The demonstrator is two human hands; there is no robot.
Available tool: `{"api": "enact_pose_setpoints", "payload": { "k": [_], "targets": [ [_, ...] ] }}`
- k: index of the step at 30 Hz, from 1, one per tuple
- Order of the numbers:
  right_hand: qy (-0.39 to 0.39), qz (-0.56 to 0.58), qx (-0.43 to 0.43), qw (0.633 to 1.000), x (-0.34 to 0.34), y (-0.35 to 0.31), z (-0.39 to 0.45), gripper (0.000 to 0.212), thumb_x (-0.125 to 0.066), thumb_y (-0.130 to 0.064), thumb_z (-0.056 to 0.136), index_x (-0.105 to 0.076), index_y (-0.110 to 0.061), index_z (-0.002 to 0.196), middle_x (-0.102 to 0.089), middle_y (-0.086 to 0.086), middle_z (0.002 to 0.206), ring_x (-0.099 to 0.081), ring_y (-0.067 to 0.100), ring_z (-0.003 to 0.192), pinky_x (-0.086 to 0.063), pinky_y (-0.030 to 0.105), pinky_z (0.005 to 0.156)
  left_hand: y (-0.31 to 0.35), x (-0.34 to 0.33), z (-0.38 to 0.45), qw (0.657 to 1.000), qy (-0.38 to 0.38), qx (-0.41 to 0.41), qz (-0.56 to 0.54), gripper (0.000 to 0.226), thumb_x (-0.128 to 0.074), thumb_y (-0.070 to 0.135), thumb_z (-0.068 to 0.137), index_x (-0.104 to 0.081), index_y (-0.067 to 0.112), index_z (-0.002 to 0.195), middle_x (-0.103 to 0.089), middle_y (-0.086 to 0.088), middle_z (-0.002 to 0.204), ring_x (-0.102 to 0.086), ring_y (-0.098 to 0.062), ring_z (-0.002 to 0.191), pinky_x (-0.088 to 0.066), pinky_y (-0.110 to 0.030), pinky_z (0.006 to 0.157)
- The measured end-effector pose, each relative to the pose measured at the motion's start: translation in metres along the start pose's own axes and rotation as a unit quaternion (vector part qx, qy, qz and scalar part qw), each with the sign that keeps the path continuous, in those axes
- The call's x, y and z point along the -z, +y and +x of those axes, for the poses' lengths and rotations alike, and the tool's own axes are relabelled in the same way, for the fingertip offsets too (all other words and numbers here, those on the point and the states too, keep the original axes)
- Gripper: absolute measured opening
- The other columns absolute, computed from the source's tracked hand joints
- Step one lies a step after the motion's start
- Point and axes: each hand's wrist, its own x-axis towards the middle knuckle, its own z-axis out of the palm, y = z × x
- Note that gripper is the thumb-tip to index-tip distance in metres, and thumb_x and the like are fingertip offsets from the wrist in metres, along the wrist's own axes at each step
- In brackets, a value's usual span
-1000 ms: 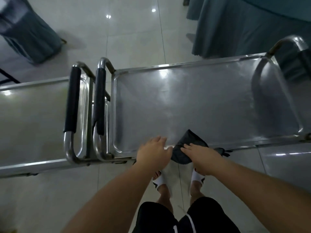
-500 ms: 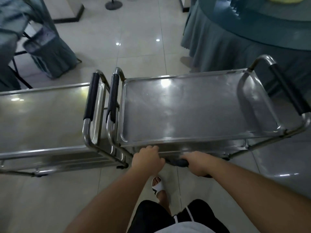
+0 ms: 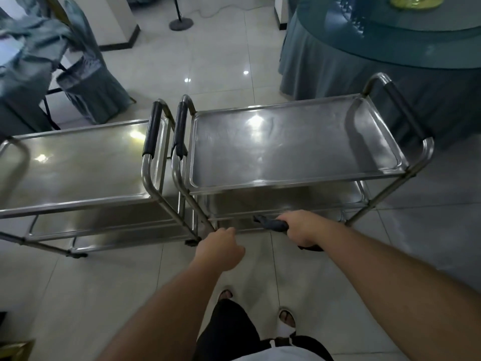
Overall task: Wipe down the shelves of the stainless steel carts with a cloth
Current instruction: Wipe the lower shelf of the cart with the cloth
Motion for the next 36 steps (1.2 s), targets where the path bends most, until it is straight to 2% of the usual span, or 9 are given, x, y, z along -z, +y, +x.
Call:
{"api": "enact_pose_setpoints", "payload": {
  "k": [5, 12, 15, 17, 19, 21, 25, 31, 36],
  "targets": [
    [0.013, 0.011, -0.023, 1.0, -0.021, -0.023, -0.008, 0.047, -0.051, -0.013, 0.098, -0.059, -0.032, 0.14, -0.067, 0.003, 0.125, -0.063, 0.025, 0.108, -0.053, 0.039, 0.093, -0.024, 0.0, -0.009, 0.999, 0.01, -0.021, 0.033, 0.056, -0.049, 0.048, 0.096, -0.05, 0.022, 0.146, -0.057, -0.007, 0.139, -0.057, -0.033, 0.126, -0.052, -0.051, 0.101],
    [0.034, 0.055, -0.057, 0.996, -0.057, -0.091, 0.01, 0.048, -0.052, -0.011, 0.097, -0.058, -0.03, 0.14, -0.066, 0.006, 0.129, -0.063, 0.027, 0.11, -0.051, 0.037, 0.09, -0.096, -0.006, -0.015, 0.999, -0.006, -0.035, 0.023, 0.053, -0.049, 0.045, 0.097, -0.051, 0.022, 0.144, -0.059, -0.009, 0.135, -0.058, -0.034, 0.123, -0.053, -0.052, 0.101],
    [0.035, 0.083, -0.064, 0.994, -0.08, -0.12, 0.02, 0.05, -0.05, -0.012, 0.095, -0.059, -0.033, 0.139, -0.069, 0.009, 0.123, -0.068, 0.029, 0.102, -0.058, 0.04, 0.087, -0.132, -0.014, -0.014, 1.0, -0.018, -0.024, 0.002, 0.055, -0.049, 0.041, 0.096, -0.049, 0.021, 0.147, -0.056, -0.01, 0.141, -0.056, -0.035, 0.127, -0.052, -0.049, 0.102],
    [0.029, 0.097, -0.061, 0.993, -0.095, -0.136, 0.025, 0.042, -0.05, -0.015, 0.096, -0.062, -0.035, 0.13, -0.07, 0.011, 0.12, -0.071, 0.031, 0.098, -0.062, 0.046, 0.086, -0.152, -0.02, -0.013, 1.0, -0.017, -0.016, -0.003, 0.057, -0.05, 0.041, 0.097, -0.047, 0.022, 0.151, -0.055, -0.009, 0.145, -0.056, -0.034, 0.13, -0.051, -0.046, 0.101],
    [0.023, 0.092, -0.056, 0.994, -0.106, -0.148, 0.03, 0.028, -0.051, -0.018, 0.097, -0.064, -0.03, 0.119, -0.071, 0.011, 0.116, -0.07, 0.031, 0.097, -0.06, 0.042, 0.083, -0.169, -0.027, -0.012, 1.0, -0.018, -0.008, -0.004, 0.057, -0.051, 0.041, 0.098, -0.046, 0.023, 0.152, -0.055, -0.008, 0.146, -0.056, -0.032, 0.13, -0.05, -0.045, 0.099],
    [0.02, 0.075, -0.055, 0.996, -0.114, -0.155, 0.039, 0.029, -0.054, -0.018, 0.098, -0.065, -0.024, 0.124, -0.071, 0.01, 0.118, -0.067, 0.031, 0.1, -0.055, 0.036, 0.08, -0.178, -0.031, -0.008, 1.0, -0.026, -0.001, -0.005, 0.057, -0.051, 0.042, 0.098, -0.047, 0.023, 0.151, -0.055, -0.008, 0.145, -0.057, -0.032, 0.129, -0.051, -0.046, 0.099],
    [0.028, 0.075, -0.064, 0.995, -0.115, -0.151, 0.058, 0.039, -0.053, -0.012, 0.098, -0.062, -0.023, 0.134, -0.068, 0.011, 0.125, -0.065, 0.032, 0.106, -0.048, 0.034, 0.079, -0.177, -0.031, 0.011, 1.0, -0.027, 0.004, -0.007, 0.054, -0.052, 0.041, 0.098, -0.048, 0.022, 0.149, -0.056, -0.008, 0.143, -0.058, -0.033, 0.127, -0.05, -0.045, 0.096],
    [0.033, 0.106, -0.069, 0.991, -0.098, -0.122, 0.102, 0.05, -0.052, -0.009, 0.096, -0.055, -0.026, 0.143, -0.065, 0.012, 0.132, -0.063, 0.034, 0.113, -0.056, 0.045, 0.095, -0.153, -0.028, 0.054, 0.998, -0.017, 0.041, -0.033, 0.054, -0.051, 0.037, 0.099, -0.047, 0.02, 0.151, -0.055, -0.008, 0.144, -0.058, -0.032, 0.126, -0.044, -0.04, 0.085],
    [0.018, 0.113, -0.055, 0.992, -0.088, -0.086, 0.156, 0.048, -0.052, -0.008, 0.096, -0.053, -0.021, 0.143, -0.065, 0.014, 0.129, -0.063, 0.034, 0.112, -0.055, 0.041, 0.091, -0.124, -0.032, 0.101, 0.993, -0.004, 0.081, -0.083, 0.05, -0.052, 0.034, 0.098, -0.051, 0.019, 0.146, -0.059, -0.007, 0.14, -0.06, -0.031, 0.123, -0.044, -0.038, 0.085]
  ]
}}
